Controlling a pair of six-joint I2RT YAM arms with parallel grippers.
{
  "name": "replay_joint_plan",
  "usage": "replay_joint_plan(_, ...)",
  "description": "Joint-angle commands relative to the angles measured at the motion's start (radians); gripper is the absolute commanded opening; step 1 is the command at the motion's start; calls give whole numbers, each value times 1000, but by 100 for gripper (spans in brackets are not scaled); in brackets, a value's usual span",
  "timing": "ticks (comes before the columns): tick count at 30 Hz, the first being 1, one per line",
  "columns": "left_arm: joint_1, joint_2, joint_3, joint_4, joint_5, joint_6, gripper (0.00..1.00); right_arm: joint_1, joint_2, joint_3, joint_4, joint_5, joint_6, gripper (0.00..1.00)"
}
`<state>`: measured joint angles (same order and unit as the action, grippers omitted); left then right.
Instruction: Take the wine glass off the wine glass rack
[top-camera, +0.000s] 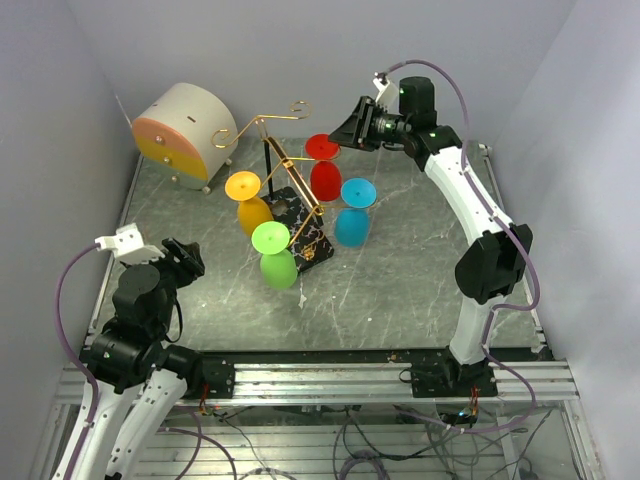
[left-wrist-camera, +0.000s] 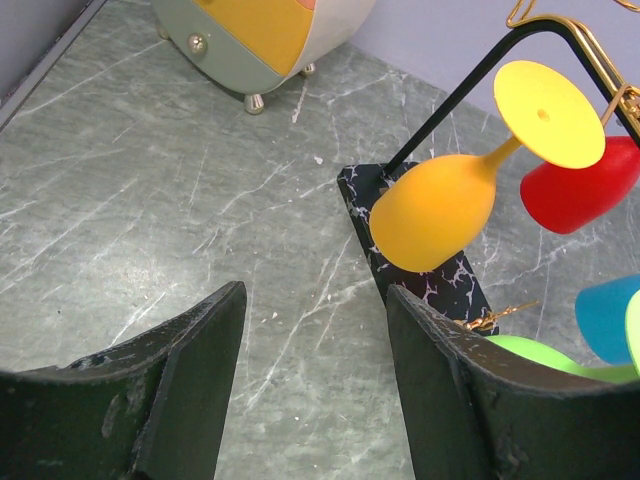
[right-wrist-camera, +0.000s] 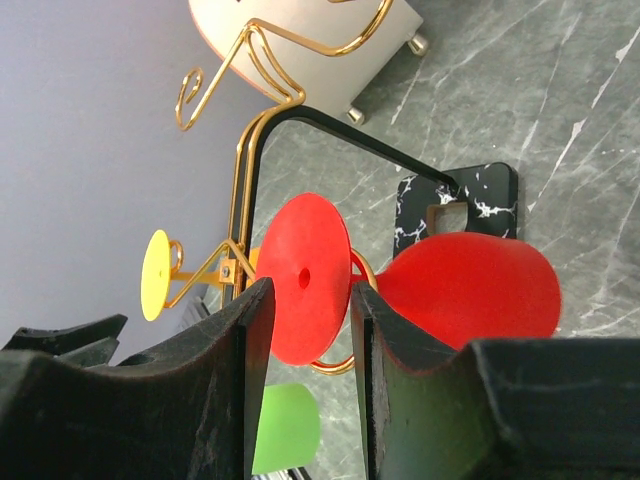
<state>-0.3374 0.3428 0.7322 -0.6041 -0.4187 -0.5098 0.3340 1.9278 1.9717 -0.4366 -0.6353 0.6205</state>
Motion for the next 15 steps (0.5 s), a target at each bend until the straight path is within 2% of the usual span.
replay_joint_plan(1,-8,8,6,16,-17,-4,69,9,-33,-17,41,-33,13,36)
replay_joint_plan(8,-8,10,7,16,-18,-4,69,19,-64,-73,78,-40,31,35)
replay_joint_plan(11,-8,9,6,17,-19,-5,69,24,-68,-81,79,-36,31,30)
replay_joint_plan(15,-8,9,5,18,-18,-4,69,23,-69,-85,89,-37,41,14)
